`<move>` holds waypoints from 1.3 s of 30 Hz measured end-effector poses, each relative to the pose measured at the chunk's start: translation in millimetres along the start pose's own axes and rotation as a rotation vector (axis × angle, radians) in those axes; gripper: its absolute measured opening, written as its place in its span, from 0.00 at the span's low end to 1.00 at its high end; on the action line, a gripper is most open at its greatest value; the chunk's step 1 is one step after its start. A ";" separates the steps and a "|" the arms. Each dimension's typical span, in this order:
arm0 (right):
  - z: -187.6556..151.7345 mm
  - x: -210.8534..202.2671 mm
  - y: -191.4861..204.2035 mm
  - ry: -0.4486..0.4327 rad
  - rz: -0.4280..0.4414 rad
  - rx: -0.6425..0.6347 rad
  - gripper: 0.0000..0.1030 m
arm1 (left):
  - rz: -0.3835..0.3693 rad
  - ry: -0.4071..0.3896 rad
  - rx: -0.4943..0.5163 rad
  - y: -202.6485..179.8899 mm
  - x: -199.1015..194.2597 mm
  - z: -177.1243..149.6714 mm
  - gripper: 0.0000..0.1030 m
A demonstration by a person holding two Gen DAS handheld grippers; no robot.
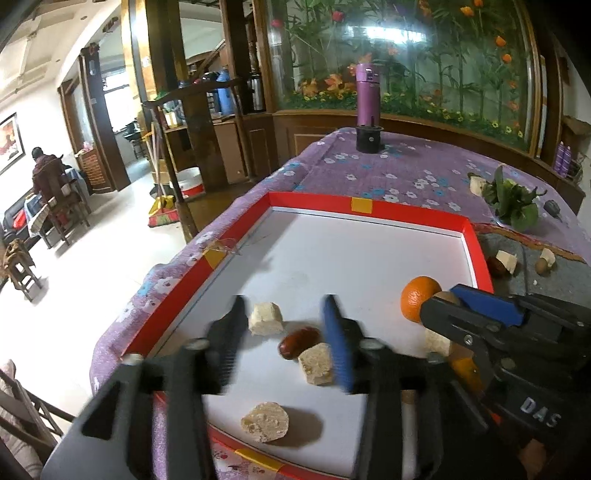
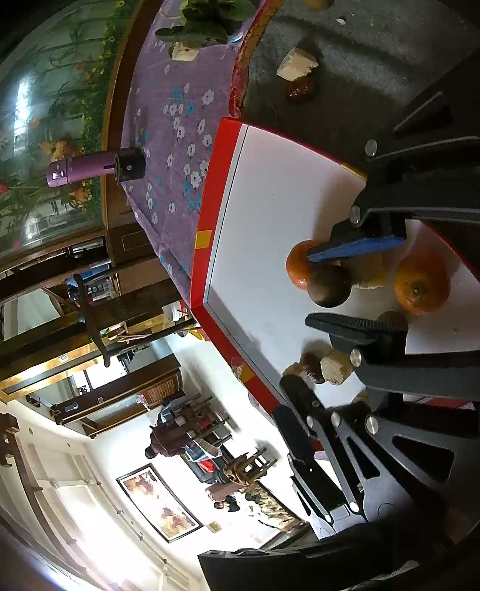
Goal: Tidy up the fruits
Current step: 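Open the left tool to drop the date while the right tool drops the brown fruit, then move both open tools back over the mat toward the remaining items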
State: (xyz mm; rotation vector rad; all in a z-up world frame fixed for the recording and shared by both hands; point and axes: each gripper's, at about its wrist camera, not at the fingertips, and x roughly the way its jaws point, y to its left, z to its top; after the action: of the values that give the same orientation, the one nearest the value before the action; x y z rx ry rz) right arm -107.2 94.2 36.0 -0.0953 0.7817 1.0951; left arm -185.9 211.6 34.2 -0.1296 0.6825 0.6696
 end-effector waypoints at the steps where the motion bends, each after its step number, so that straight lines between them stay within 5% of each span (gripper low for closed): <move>1: 0.4 -2.3 0.0 -0.010 0.003 -0.001 0.43 | 0.012 -0.008 -0.003 0.0 -1.1 -0.1 0.65; 5: 3.9 -11.1 -5.2 -0.057 -0.014 0.020 0.52 | 0.028 -0.023 -0.004 -0.9 -3.3 -0.4 0.72; 15: 11.0 -12.8 -44.0 -0.062 -0.032 0.193 0.54 | 0.009 -0.008 -0.022 -4.7 -3.1 -4.9 0.75; 24: 17.4 -40.1 -89.6 -0.068 0.047 0.367 0.54 | -0.019 -0.047 0.029 -18.5 -23.9 6.6 0.76; 32: 31.1 -106.1 -197.9 -0.081 -0.221 0.377 0.54 | -0.151 -0.082 0.133 -63.7 -46.3 13.1 0.80; 39: -1.3 -97.5 -271.9 -0.061 -0.202 0.550 0.52 | -0.288 -0.037 0.250 -126.4 -46.6 21.2 0.80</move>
State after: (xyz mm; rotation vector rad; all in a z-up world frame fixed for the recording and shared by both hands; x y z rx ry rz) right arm 94.3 -111.5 13.5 0.3162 0.9705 0.6608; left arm -124.1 94.5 66.8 0.0159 0.6901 0.3068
